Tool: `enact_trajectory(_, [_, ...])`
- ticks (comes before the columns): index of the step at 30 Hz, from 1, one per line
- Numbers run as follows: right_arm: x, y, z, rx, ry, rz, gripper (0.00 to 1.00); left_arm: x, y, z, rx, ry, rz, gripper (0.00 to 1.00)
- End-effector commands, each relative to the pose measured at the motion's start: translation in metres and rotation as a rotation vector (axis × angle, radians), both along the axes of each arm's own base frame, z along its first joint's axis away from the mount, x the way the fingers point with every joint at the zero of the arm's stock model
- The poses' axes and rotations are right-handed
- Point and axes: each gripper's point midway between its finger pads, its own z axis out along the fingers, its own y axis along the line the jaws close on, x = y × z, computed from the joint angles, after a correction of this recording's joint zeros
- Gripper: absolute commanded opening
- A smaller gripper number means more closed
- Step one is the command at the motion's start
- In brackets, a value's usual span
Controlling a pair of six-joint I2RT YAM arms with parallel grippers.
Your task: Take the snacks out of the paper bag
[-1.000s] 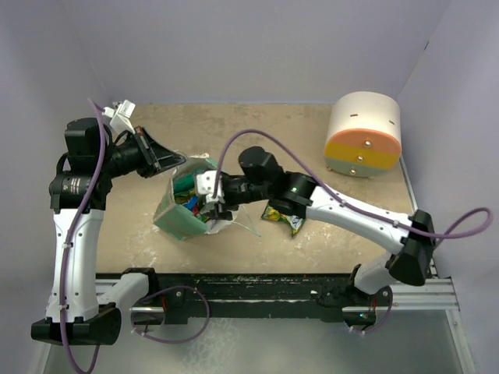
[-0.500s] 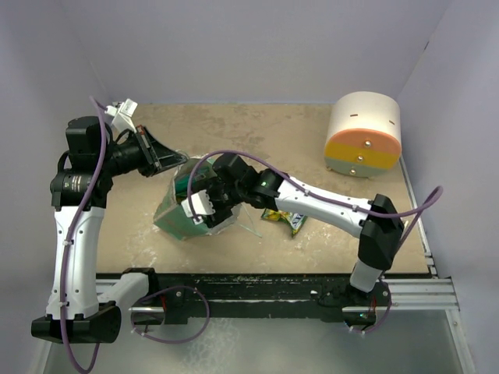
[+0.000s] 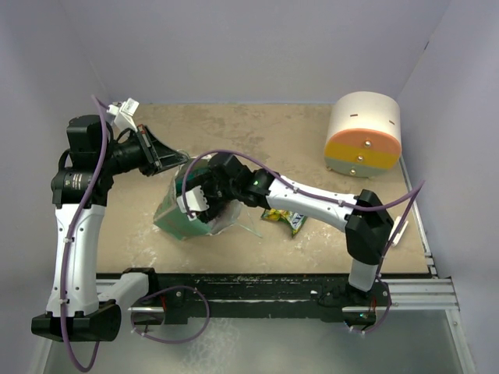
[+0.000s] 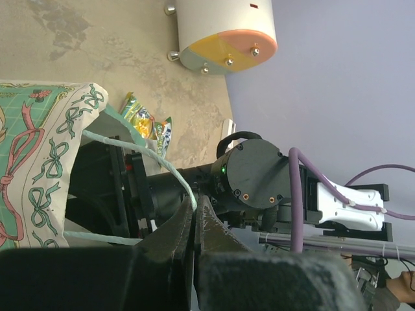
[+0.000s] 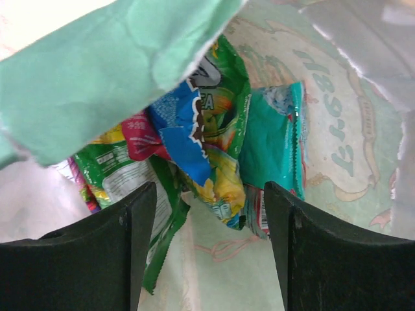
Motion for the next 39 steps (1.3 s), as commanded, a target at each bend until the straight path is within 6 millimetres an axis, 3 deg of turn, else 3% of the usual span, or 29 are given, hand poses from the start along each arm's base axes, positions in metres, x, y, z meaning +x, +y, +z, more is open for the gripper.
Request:
enact_trajectory(1, [0.007, 0.013, 0.011, 0.078, -0.02, 0.009, 0.7, -0.006, -0.004, 0.026, -0.016, -0.093, -0.035, 0.0])
enact_trajectory(9, [0.008, 0.021, -0.014, 0.056, 0.021, 0.024, 0.69, -0.005, -0.006, 0.032, -0.035, -0.088, -0.038, 0.0])
enact_trajectory(14, [0.023, 0.03, -0.022, 0.045, -0.005, -0.012, 0.69, -0.007, -0.006, 0.031, -0.026, -0.078, -0.042, 0.0])
enact_trajectory(17, [0.028, 0.032, -0.028, 0.027, -0.005, -0.028, 0.64, -0.008, -0.006, 0.032, -0.028, -0.077, -0.045, 0.0])
enact_trajectory(22, [0.018, 0.033, -0.016, 0.086, 0.027, -0.014, 0.36, -0.009, -0.004, 0.031, -0.015, -0.085, -0.037, 0.0])
enact_trajectory(30, [0.014, 0.025, 0.008, 0.145, 0.069, -0.076, 0.06, -0.01, -0.002, 0.028, 0.014, -0.095, -0.032, 0.0])
enact_trajectory(39, [0.005, 0.009, 0.043, 0.244, 0.137, -0.163, 0.0, -0.007, 0.0, 0.029, 0.017, -0.123, -0.014, 0.0])
